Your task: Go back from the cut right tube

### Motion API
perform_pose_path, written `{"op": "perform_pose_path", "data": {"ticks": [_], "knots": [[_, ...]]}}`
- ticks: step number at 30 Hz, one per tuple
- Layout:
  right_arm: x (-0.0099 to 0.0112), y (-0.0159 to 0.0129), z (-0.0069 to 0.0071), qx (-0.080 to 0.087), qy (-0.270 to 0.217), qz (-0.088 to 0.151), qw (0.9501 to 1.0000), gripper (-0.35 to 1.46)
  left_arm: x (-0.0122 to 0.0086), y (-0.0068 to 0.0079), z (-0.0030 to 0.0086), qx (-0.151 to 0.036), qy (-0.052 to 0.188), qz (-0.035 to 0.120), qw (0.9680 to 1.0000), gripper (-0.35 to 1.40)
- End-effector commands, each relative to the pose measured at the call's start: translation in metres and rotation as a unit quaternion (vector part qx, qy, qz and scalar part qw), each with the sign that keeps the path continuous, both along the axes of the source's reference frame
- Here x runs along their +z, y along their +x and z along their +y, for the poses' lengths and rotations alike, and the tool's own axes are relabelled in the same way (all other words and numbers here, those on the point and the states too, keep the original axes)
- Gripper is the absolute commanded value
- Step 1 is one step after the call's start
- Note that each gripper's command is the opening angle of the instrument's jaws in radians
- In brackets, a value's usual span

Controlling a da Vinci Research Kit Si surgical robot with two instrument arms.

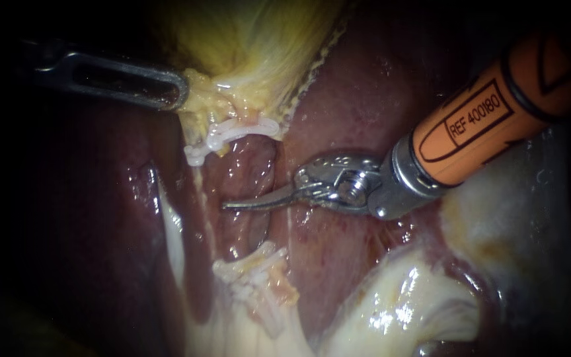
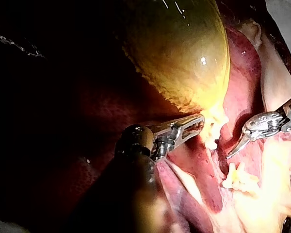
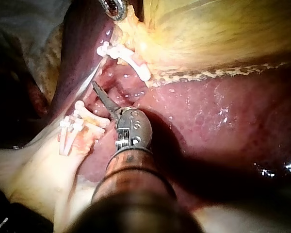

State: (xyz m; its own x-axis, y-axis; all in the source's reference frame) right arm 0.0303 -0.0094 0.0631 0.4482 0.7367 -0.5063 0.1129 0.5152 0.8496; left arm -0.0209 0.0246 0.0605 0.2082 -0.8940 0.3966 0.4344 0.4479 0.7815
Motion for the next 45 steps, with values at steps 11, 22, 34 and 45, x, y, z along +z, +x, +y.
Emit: {"op": "perform_pose_path", "data": {"ticks": [11,22,34,45], "knots": [[-0.0002,0.0005,0.0005,0.048,-0.002,0.009,0.9988,1.3,0.0003,0.0001,0.0001,0.001,0.0,0.0,1.0,-0.35],[-0.0012,-0.0027,0.0002,0.064,-0.078,0.019,0.9948,1.42,0.0005,0.0001,0.0,0.001,-0.001,0.0,1.0,-0.35],[-0.0059,-0.0106,0.0006,-0.007,-0.267,-0.177,0.9472,1.44,0.0005,0.0001,0.0,0.001,-0.001,0.0,1.0,-0.35],[-0.0099,-0.0118,0.001,-0.051,-0.303,-0.24,0.9208,1.44,0.0005,0.0001,-0.0001,0.0,-0.001,0.0,1.0,-0.35]]}}
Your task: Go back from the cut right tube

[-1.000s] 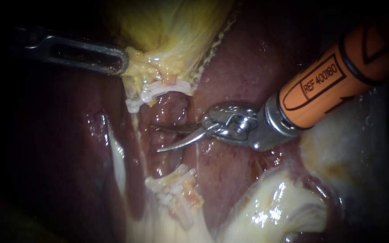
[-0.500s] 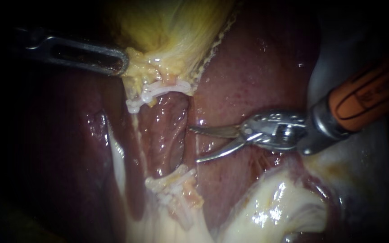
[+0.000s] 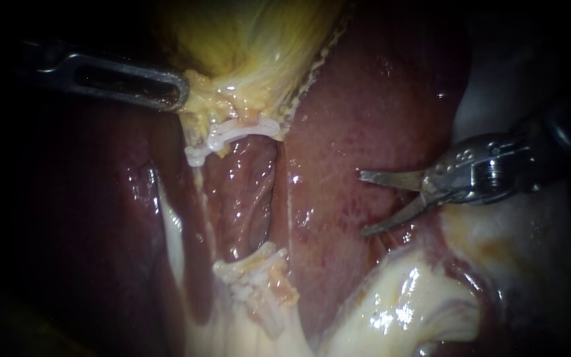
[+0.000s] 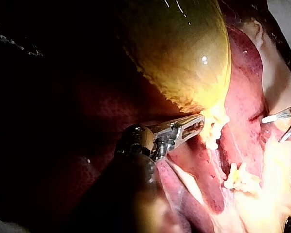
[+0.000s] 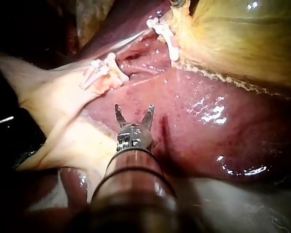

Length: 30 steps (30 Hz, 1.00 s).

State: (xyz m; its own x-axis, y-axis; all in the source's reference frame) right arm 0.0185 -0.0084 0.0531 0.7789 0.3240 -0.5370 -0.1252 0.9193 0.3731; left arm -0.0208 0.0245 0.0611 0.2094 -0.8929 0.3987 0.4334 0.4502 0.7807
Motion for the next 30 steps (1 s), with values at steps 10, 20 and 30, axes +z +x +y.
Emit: {"op": "perform_pose_path", "data": {"ticks": [10,20,30], "knots": [[0.0002,-0.0001,-0.0002,-0.002,0.0,-0.004,1.0,1.44,0.0013,-0.0015,-0.0011,0.003,-0.002,-0.003,1.0,-0.35],[0.0003,-0.0001,-0.0001,-0.001,0.0,-0.004,1.0,1.44,0.0045,-0.0043,-0.0026,0.02,-0.001,-0.002,0.9998,-0.35],[0.0005,-0.0001,-0.0001,-0.001,0.0,-0.004,1.0,1.44,0.0046,-0.0044,-0.0024,0.022,0.0,-0.003,0.9998,-0.35]]}}
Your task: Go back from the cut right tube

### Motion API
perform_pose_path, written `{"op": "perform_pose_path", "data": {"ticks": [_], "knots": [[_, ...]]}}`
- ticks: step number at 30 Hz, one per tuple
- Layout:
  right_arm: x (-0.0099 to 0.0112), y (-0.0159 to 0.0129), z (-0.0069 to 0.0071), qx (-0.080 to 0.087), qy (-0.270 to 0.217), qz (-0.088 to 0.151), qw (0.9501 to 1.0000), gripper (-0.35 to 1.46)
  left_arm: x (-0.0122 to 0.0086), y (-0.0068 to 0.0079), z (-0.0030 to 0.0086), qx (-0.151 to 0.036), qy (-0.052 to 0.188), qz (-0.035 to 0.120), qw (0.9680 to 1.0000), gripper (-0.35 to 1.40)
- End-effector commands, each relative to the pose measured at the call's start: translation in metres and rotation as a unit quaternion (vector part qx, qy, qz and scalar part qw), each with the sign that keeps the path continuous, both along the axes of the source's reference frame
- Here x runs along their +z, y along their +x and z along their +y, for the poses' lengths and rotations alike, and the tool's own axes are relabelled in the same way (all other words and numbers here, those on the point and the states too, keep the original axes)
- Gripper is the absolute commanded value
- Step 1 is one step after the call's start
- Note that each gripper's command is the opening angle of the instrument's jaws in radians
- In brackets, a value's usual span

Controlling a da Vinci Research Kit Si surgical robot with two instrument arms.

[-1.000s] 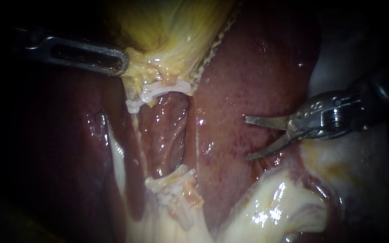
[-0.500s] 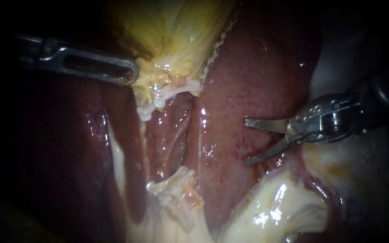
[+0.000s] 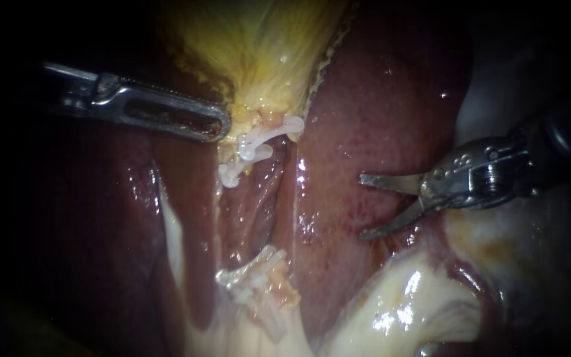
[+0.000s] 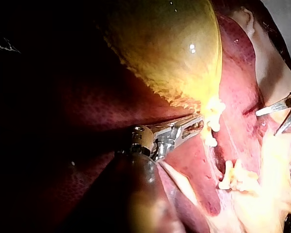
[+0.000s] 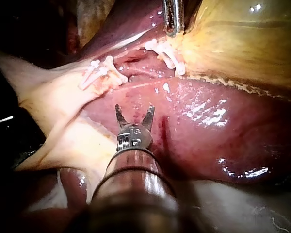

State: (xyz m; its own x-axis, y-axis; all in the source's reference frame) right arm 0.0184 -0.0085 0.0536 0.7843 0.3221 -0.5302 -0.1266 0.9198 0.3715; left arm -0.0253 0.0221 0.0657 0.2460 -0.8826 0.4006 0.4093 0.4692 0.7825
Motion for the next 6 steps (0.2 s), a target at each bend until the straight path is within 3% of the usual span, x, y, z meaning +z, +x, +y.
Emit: {"op": "perform_pose_path", "data": {"ticks": [1,6], "knots": [[0.0,0.0,0.0,0.0,0.0,0.0,1.0,1.44,-0.0001,0.0001,0.0,0.0,0.0,-0.001,1.0,-0.35],[0.0,0.0,0.0,0.0,0.0,0.0,1.0,1.44,-0.0003,0.0002,0.0002,0.001,0.001,-0.001,1.0,-0.35]]}}
